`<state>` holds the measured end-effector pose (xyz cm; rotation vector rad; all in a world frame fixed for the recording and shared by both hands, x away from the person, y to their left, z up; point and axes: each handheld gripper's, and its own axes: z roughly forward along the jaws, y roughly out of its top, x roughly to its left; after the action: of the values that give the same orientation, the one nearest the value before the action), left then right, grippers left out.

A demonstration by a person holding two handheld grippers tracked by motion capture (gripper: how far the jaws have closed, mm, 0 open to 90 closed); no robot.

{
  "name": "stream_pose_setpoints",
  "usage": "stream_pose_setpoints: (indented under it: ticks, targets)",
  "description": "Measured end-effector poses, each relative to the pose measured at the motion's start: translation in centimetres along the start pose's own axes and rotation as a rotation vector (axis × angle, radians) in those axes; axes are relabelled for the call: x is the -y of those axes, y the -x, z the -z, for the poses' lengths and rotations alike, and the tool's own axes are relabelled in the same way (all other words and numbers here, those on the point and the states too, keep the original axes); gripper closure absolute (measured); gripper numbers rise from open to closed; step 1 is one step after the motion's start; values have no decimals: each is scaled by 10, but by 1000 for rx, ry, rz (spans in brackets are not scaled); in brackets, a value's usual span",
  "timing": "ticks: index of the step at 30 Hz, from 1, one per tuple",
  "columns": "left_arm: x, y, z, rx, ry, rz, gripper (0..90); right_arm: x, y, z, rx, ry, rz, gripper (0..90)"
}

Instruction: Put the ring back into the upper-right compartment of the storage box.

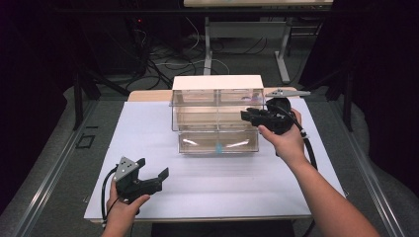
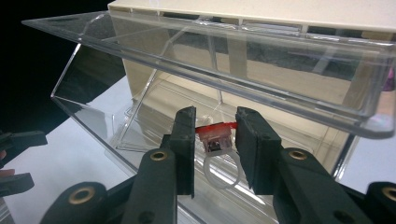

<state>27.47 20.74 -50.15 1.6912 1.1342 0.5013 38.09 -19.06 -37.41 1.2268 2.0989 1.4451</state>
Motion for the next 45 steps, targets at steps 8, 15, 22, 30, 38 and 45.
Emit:
stream_pose_setpoints:
  ticks: [8, 15, 22, 30, 38, 45]
  targets:
    - [0, 0, 0, -1, -1, 2, 64, 4, 3, -7, 5, -2, -37, 686]
    - [0, 0, 0, -1, 0, 2, 64, 5, 3, -11, 6, 6, -39, 684]
    - [0, 0, 1, -1, -2, 0, 64, 4, 1, -12, 6, 12, -40, 677]
    - [0, 0, 1, 0, -1, -1, 64, 4, 1, -12, -11, 17, -39, 597]
    - [0, -1, 1, -1, 0, 1, 64, 5, -1, -10, -22, 15, -22, 505]
    - [0, 0, 0, -1, -1, 3, 65, 9, -4, -3, -40, 21, -12, 429]
